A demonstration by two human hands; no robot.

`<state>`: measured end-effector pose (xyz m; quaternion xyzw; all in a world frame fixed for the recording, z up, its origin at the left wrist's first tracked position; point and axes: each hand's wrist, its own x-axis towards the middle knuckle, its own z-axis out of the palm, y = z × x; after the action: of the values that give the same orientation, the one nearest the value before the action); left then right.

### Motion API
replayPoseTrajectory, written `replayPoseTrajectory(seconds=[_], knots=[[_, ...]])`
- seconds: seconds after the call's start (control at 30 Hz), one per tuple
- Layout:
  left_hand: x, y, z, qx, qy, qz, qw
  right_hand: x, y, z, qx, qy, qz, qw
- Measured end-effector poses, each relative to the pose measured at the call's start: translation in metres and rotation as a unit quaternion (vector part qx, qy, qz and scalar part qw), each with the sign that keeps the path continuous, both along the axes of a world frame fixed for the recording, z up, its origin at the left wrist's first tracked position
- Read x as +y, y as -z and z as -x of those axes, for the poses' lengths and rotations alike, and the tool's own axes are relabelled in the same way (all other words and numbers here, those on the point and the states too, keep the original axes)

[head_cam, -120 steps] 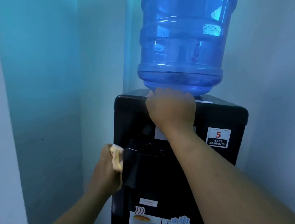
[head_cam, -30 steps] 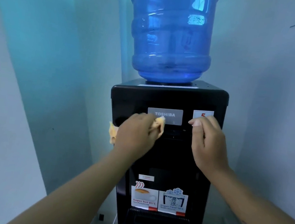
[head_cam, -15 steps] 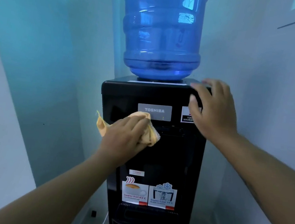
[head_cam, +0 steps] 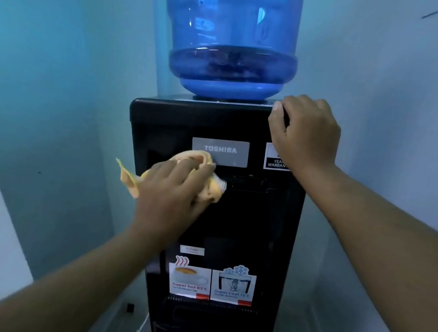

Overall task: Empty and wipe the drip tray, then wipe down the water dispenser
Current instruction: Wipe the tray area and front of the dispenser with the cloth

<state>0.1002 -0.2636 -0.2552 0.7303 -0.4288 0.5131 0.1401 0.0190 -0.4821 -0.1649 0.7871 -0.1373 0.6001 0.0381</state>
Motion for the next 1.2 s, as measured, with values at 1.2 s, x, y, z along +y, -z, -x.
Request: replayPoseTrajectory(seconds=[1.2], knots=[[0.001, -0.132, 0.042, 0.237, 0.111, 0.03, 0.965, 0.072, 0.008, 0.07, 0.117, -0.186, -0.149, 0.964]])
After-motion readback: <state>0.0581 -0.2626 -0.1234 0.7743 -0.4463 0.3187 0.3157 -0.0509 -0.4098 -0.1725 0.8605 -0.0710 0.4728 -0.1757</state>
